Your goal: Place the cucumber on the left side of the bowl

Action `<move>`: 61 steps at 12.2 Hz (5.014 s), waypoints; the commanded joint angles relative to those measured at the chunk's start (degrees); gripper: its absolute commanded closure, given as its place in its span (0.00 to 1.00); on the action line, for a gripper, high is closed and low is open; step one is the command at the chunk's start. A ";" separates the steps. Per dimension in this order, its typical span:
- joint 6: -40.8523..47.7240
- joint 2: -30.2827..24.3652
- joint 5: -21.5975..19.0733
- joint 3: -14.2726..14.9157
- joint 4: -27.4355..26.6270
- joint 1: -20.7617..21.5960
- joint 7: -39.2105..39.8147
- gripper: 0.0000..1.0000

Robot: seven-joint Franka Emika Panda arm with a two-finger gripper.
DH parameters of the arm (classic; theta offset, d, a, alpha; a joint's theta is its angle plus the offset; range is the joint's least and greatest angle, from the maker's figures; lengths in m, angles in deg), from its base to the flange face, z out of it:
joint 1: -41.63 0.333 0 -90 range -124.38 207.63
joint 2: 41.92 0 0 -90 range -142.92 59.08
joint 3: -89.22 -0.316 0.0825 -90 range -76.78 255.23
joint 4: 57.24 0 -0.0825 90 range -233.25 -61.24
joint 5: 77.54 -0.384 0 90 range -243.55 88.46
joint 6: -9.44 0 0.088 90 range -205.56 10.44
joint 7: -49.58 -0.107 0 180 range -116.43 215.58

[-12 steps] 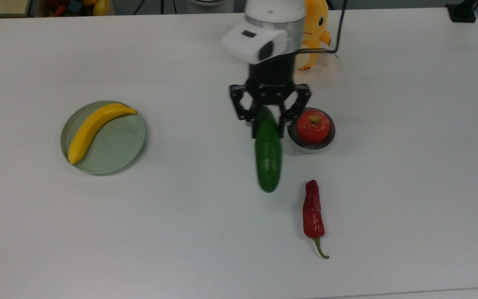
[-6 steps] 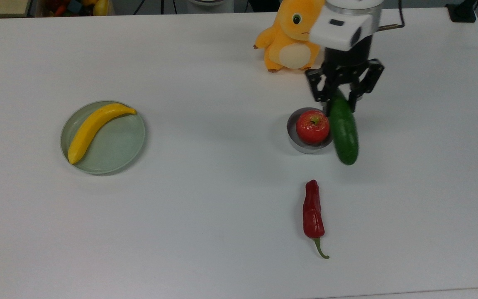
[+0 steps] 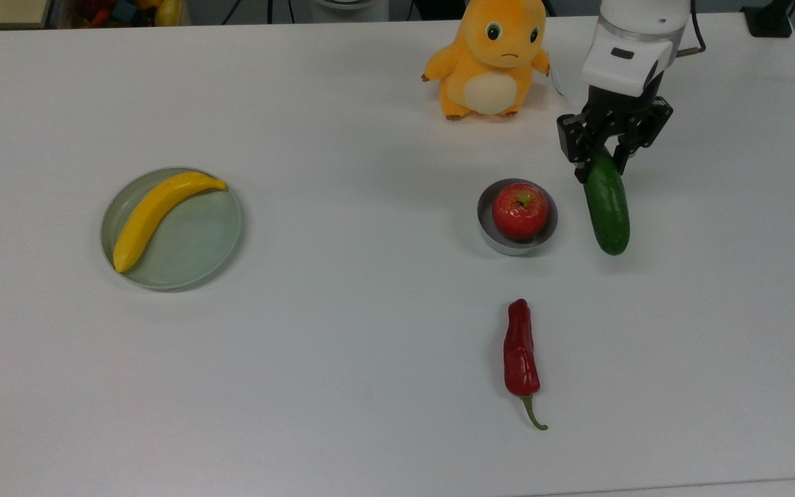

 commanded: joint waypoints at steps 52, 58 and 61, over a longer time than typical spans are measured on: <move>34.40 -27.97 -19.31 14.44 -3.18 -15.54 9.58 0.00; 33.44 -26.13 -18.53 16.21 -3.10 -14.49 23.03 0.00; 32.81 -25.68 -18.61 16.74 -3.27 -14.49 28.23 0.00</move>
